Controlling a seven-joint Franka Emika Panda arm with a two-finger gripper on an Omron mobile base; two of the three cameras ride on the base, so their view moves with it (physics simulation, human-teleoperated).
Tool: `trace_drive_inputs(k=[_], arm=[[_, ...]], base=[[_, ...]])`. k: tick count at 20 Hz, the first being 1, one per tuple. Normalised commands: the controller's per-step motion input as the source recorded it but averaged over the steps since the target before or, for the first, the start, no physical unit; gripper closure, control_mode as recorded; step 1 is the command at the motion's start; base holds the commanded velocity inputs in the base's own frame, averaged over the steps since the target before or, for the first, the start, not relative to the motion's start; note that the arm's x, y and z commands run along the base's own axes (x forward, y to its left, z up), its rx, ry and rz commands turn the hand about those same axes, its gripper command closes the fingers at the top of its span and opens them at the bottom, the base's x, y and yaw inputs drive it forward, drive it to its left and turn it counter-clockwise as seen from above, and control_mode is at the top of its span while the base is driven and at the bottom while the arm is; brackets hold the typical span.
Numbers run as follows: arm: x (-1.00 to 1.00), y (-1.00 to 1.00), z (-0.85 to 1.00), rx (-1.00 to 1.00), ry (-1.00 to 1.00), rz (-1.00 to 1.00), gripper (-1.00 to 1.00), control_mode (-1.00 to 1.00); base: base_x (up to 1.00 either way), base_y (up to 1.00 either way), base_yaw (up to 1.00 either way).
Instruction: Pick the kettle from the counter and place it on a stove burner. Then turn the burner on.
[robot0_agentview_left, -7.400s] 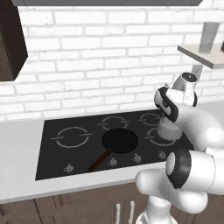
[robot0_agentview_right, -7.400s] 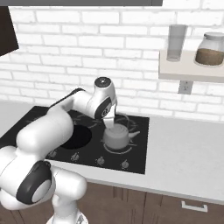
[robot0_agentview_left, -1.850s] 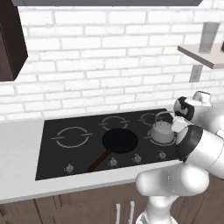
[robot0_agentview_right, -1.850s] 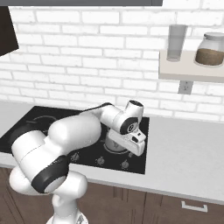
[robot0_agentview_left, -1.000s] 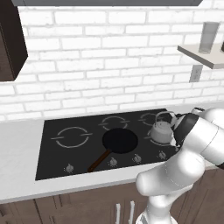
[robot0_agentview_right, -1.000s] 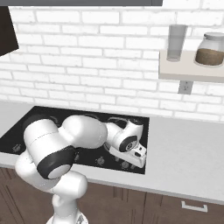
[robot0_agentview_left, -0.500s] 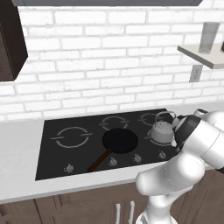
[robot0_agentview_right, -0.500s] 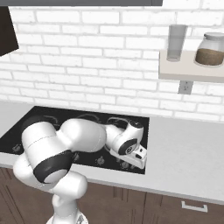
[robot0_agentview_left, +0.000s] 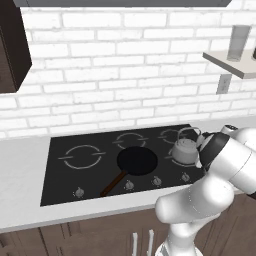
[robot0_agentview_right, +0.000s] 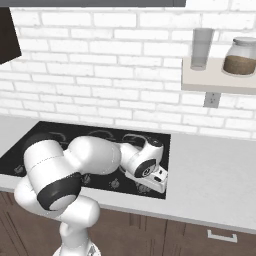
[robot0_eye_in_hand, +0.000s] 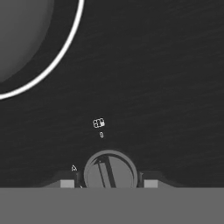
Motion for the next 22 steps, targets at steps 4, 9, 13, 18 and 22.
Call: trace_drive_inputs(k=[4, 9, 13, 18, 22], arm=[[0.00, 0.00, 0.02, 0.00, -0.03, 0.23, 1.00, -1.00], [0.00, 0.09, 0.07, -0.05, -0.05, 0.51, 1.00, -1.00], [0.00, 0.16, 0.09, -0.10, -0.02, 0.54, 1.00, -1.00], [0.00, 0.11, 0.01, -0.10, 0.00, 0.51, 1.00, -1.00], [0.00, 0.06, 0.00, -0.05, 0.00, 0.17, -1.00, -1.00]], base=[[0.00, 0.00, 0.00], [0.00, 0.00, 0.00], [0.00, 0.00, 0.00], [0.00, 0.00, 0.00], [0.00, 0.00, 0.00]])
